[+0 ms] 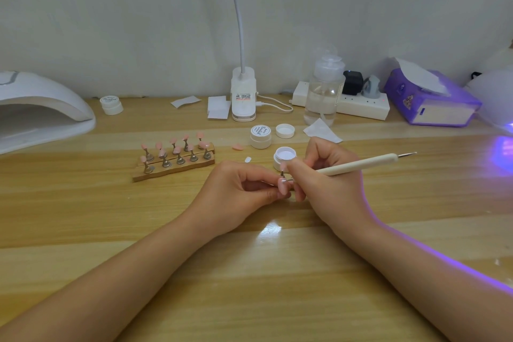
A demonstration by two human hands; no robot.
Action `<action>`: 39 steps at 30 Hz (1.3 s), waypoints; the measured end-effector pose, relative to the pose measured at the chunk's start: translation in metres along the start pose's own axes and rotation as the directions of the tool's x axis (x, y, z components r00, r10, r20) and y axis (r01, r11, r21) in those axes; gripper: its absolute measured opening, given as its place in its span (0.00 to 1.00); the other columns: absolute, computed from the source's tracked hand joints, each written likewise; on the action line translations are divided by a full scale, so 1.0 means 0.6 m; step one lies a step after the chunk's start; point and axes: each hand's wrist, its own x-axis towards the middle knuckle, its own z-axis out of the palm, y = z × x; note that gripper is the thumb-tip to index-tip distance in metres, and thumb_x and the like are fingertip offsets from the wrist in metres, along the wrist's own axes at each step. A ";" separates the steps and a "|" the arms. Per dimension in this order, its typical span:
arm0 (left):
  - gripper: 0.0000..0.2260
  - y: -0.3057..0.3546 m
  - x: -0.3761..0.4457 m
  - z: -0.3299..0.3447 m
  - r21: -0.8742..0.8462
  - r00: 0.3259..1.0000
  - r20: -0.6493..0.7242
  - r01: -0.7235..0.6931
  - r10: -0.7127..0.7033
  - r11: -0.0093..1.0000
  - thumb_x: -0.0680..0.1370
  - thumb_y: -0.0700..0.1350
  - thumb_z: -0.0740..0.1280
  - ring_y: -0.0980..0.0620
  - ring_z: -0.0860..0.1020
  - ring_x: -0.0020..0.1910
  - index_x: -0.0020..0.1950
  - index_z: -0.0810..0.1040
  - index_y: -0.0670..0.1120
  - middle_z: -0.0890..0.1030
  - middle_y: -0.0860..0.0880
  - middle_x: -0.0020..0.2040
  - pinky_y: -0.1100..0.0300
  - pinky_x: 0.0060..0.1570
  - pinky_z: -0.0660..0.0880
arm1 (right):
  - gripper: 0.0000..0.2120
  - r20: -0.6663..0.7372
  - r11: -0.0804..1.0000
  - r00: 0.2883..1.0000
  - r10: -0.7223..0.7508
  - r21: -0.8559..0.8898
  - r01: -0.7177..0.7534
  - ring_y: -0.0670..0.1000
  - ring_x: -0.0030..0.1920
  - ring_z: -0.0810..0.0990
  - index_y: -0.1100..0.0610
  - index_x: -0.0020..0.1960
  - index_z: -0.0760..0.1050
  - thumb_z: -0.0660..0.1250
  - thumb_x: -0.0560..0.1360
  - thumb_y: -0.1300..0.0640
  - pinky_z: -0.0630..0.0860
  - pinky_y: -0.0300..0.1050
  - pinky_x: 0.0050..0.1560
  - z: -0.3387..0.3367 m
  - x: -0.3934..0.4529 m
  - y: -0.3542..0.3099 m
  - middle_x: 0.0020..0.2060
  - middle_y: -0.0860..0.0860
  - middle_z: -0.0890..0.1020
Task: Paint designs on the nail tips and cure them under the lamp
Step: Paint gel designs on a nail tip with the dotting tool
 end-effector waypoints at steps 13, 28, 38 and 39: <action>0.07 -0.004 0.001 -0.001 0.000 1.000 0.008 -0.001 0.001 1.000 0.69 0.29 0.69 0.58 0.81 0.41 0.40 0.83 0.40 0.84 0.52 0.37 0.68 0.47 0.75 | 0.19 0.002 1.000 1.000 0.011 -0.011 -0.011 0.41 0.18 0.72 0.59 0.27 0.61 0.64 0.69 0.73 0.70 0.35 0.24 0.001 0.000 -0.001 0.15 0.49 0.70; 0.09 -0.002 0.001 0.000 -0.011 1.000 0.008 0.002 -0.002 1.000 0.69 0.28 0.68 0.60 0.81 0.40 0.40 0.82 0.41 0.84 0.54 0.36 0.71 0.45 0.74 | 0.19 0.001 1.000 1.000 0.007 0.004 -0.007 0.41 0.18 0.72 0.59 0.27 0.61 0.64 0.69 0.73 0.71 0.35 0.24 0.001 0.000 0.002 0.15 0.47 0.70; 0.11 0.000 0.000 0.000 -0.022 1.000 0.003 0.013 -0.013 1.000 0.69 0.28 0.68 0.59 0.81 0.43 0.39 0.82 0.44 0.84 0.54 0.38 0.69 0.46 0.75 | 0.21 -0.016 0.997 0.999 0.030 0.074 -0.029 0.47 0.20 0.74 0.53 0.25 0.62 0.62 0.69 0.72 0.75 0.45 0.28 -0.003 0.002 0.002 0.16 0.47 0.68; 0.11 -0.001 0.000 0.000 -0.027 1.000 0.004 0.016 -0.016 0.999 0.69 0.28 0.68 0.59 0.82 0.43 0.39 0.82 0.43 0.84 0.54 0.39 0.69 0.47 0.75 | 0.23 -0.012 0.996 0.999 0.035 0.084 -0.034 0.48 0.20 0.74 0.51 0.24 0.62 0.62 0.70 0.72 0.76 0.47 0.29 -0.003 0.002 0.002 0.16 0.47 0.69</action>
